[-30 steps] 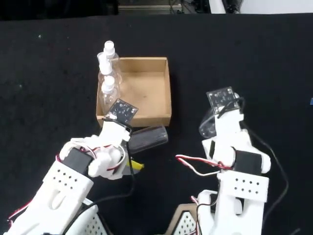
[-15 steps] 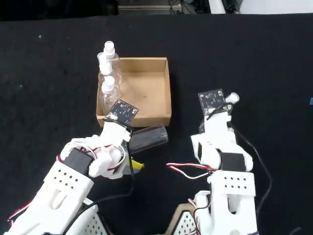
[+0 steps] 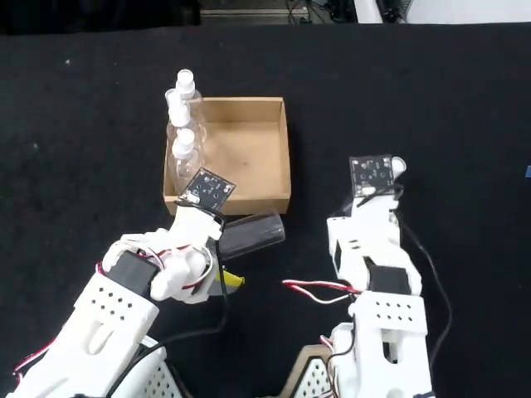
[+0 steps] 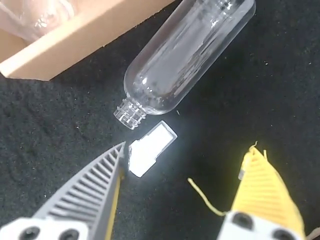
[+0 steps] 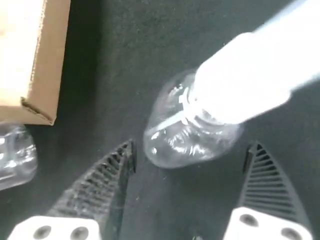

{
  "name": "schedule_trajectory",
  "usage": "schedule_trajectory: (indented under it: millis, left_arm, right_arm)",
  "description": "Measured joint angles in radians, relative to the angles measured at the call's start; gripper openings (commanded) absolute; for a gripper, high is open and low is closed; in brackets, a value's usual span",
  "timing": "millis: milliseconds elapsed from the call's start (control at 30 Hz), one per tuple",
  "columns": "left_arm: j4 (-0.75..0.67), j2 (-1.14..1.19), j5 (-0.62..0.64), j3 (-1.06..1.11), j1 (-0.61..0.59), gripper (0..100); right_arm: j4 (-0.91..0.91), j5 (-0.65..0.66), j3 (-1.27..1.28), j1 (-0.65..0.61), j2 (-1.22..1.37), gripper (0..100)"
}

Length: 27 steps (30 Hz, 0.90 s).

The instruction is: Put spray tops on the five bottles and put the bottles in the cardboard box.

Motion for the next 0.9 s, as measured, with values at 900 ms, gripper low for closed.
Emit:
schedule_trajectory:
  millis: [900]
  left_arm:
    - [0.000, 0.000, 0.000, 0.000, 0.000, 33]
  right_arm:
    - [-0.256, 0.008, 0.112, 0.035, 0.000, 9.6]
